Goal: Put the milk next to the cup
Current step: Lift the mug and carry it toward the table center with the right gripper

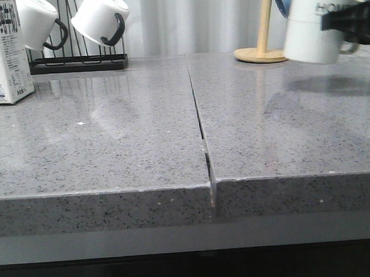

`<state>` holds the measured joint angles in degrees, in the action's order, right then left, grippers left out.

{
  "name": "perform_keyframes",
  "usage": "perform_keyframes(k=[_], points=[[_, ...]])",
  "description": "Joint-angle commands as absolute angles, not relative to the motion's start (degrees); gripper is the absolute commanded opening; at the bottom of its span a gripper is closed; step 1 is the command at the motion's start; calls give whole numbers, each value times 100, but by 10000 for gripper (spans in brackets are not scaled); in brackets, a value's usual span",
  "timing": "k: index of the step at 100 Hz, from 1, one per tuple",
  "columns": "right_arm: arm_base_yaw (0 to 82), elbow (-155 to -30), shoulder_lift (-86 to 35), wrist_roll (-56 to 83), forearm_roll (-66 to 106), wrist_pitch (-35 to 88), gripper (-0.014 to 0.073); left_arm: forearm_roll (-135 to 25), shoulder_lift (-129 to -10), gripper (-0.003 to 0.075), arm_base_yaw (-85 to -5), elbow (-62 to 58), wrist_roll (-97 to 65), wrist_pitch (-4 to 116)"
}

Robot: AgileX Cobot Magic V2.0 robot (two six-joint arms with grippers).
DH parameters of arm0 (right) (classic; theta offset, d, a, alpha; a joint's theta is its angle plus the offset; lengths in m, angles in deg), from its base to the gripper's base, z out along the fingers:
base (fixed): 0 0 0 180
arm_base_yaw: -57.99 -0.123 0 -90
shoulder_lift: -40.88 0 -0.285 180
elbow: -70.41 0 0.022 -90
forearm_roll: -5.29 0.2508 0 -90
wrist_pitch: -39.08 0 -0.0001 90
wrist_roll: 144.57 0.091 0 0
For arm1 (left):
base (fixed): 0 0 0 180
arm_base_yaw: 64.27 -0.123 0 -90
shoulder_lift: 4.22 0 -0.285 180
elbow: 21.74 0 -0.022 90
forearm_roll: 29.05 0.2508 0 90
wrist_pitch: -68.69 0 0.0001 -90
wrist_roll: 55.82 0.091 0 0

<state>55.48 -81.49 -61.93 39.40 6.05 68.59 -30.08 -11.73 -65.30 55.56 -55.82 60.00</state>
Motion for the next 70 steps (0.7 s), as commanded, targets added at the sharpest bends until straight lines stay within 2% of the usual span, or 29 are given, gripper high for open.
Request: perform_keyframes(k=[1, 33, 70], points=[[5232, -8368, -5812, 3926, 749, 7118, -66, -3040, -989, -21, -6541, 5791, -5582, 6506], [4078, -8802, -5882, 3926, 865, 6836, -64, -3040, -989, -21, -6541, 5791, -5582, 6506], [3640, -8968, -6452, 3926, 865, 6900, -64, -3040, -989, -21, -6541, 5791, -5582, 6506]])
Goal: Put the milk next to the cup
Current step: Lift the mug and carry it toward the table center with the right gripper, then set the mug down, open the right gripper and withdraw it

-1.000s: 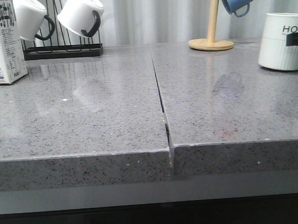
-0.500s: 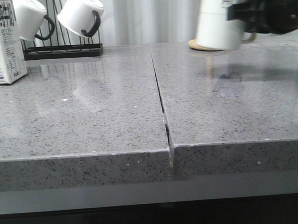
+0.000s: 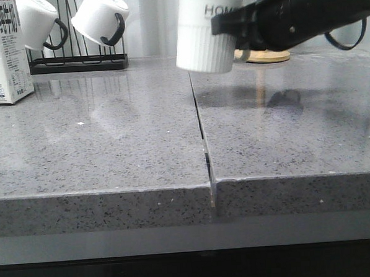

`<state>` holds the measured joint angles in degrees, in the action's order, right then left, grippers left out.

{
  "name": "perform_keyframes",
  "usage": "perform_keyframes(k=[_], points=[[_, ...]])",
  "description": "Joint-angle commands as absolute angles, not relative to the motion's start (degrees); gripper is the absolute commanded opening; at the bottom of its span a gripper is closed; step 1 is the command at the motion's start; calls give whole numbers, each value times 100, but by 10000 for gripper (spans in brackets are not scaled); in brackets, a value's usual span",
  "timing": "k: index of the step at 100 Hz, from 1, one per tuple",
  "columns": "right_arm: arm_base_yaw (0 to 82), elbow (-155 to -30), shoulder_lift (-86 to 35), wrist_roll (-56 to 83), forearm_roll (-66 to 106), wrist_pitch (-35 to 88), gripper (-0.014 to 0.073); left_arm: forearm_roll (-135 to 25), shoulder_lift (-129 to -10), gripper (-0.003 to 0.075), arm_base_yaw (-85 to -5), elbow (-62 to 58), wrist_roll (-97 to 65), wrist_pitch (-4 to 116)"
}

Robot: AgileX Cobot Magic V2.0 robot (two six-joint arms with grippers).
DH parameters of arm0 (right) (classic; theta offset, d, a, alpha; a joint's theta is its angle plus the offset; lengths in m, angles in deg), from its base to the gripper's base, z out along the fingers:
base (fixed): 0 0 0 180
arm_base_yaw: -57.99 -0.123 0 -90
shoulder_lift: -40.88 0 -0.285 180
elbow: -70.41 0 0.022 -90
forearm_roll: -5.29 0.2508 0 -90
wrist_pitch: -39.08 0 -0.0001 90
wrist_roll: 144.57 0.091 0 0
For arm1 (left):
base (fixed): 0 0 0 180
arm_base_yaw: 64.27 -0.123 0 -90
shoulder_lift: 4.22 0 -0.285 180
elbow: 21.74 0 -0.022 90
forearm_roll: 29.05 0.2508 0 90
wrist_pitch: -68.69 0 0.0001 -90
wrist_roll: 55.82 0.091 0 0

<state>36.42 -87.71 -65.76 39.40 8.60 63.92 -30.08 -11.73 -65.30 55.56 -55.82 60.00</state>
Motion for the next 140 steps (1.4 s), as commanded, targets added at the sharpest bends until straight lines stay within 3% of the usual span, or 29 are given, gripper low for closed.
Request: perform_keyframes(k=[1, 47, 54, 71, 80, 140], points=[[3640, -8968, -6460, 3926, 865, 6910, -64, -3040, -989, -21, -6541, 5791, -5582, 6506], [3640, -8962, -6742, 3926, 583, 6969, -59, -3040, -989, -21, -6541, 5791, -5582, 6506], [3640, -8962, -6742, 3926, 583, 6895, 11, -3040, -989, -21, -6541, 5791, -5582, 6506], [3640, -8954, -6742, 3926, 583, 6816, 309, -3040, -989, -21, -6541, 5791, -5582, 6506], [3640, -8954, -6724, 3926, 583, 6823, 386, -3040, -989, -21, -6541, 5791, -5582, 6506], [3647, -7991, -5573, 3926, 649, 6865, 365, -3040, -989, -21, -6541, 5791, -5582, 6506]])
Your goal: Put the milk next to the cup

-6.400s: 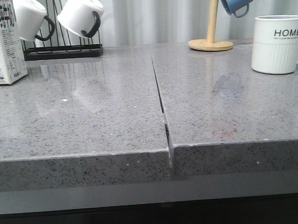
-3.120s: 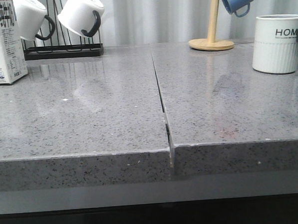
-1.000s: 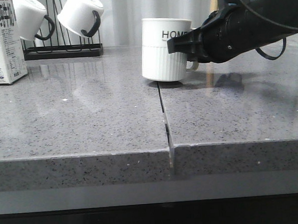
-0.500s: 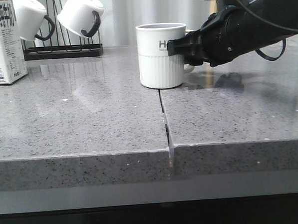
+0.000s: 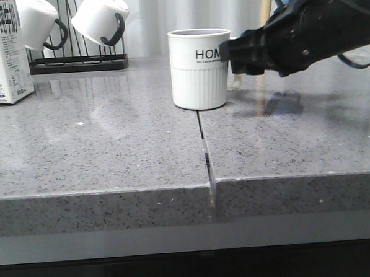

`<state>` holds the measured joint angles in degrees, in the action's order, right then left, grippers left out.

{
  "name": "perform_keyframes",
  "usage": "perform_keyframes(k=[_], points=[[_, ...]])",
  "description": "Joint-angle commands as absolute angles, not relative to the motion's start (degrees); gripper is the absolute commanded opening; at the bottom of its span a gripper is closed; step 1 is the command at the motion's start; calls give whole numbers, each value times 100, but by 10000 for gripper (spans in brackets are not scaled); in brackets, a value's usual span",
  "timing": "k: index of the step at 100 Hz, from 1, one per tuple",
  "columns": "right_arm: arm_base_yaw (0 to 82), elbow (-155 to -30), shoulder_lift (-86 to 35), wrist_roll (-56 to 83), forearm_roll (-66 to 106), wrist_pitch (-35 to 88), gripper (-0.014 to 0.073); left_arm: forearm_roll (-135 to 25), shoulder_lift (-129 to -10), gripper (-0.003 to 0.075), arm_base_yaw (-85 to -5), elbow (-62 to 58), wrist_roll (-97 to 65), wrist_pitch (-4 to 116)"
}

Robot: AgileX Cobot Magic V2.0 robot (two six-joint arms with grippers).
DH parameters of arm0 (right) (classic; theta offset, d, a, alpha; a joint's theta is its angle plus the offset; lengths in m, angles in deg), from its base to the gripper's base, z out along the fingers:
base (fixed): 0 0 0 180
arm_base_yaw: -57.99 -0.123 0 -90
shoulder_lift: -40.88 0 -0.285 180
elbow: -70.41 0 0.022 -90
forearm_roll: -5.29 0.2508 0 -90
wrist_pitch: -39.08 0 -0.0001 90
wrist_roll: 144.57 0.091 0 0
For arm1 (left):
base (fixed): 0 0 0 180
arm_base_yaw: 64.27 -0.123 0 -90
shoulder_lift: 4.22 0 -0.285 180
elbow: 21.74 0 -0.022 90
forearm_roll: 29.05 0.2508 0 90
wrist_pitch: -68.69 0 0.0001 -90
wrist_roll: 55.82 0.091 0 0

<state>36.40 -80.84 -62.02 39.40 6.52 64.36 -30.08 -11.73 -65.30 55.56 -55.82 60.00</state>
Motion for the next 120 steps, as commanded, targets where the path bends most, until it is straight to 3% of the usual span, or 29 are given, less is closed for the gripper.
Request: perform_keyframes(k=[1, 29, 120], points=[[3647, -7966, -5539, 3926, 649, 6864, 354, -3040, -989, -21, -6541, 5791, -5582, 6506], [3647, -6922, -3846, 3926, 649, 6036, -74, -3040, -989, -21, -6541, 5791, -5582, 6506], [3647, -5011, 2230, 3926, 736, 2891, -68, -3040, -989, -21, -6541, 5791, -5582, 6520]])
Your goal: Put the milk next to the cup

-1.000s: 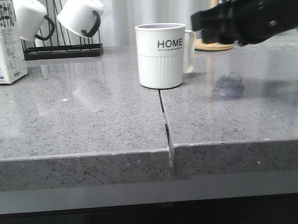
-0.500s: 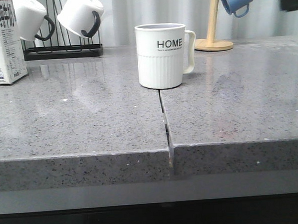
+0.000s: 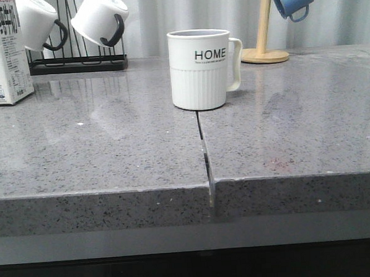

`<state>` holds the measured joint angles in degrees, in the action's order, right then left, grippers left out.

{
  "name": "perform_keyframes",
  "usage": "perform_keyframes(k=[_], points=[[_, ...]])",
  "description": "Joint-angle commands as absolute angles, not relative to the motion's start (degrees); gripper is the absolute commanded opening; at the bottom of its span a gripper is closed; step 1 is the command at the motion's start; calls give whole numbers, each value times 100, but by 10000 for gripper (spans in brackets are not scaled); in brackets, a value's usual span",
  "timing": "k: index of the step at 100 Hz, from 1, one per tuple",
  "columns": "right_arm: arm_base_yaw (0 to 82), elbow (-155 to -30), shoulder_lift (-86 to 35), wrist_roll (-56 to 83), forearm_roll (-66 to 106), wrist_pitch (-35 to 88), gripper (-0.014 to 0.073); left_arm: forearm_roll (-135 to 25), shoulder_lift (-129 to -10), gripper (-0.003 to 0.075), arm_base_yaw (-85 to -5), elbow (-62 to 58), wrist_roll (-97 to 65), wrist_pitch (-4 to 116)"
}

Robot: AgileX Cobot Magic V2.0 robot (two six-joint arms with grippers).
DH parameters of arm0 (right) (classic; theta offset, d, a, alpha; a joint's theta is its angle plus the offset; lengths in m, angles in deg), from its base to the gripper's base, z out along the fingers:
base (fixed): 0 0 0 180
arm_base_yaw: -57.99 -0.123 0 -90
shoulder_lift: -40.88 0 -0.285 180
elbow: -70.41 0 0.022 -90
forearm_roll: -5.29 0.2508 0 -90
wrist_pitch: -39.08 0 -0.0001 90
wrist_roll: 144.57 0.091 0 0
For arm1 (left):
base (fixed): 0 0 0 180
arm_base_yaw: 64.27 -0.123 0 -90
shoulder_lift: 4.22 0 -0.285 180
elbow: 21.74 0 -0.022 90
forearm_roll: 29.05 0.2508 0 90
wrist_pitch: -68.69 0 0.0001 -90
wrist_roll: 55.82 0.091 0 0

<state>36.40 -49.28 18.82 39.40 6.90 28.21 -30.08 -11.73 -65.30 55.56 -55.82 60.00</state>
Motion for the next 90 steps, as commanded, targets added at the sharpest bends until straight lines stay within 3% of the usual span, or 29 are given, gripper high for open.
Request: perform_keyframes(k=[1, 23, 51, 90], points=[[3647, -4999, 2264, 3926, 736, 2867, -68, -3040, -989, -21, -6541, 5791, -5582, 6520], [3647, -4823, 2986, 3926, 746, 2652, -68, -3029, -989, -21, -6541, 5791, -5582, 6524], [3647, -4823, 3005, 3926, 746, 2644, -68, -3029, -1002, -21, -6541, 5644, -5582, 6690], [3647, -4823, 3005, 3926, 746, 2644, -68, -2905, -2265, -20, -6541, 3920, -5582, 5233]])
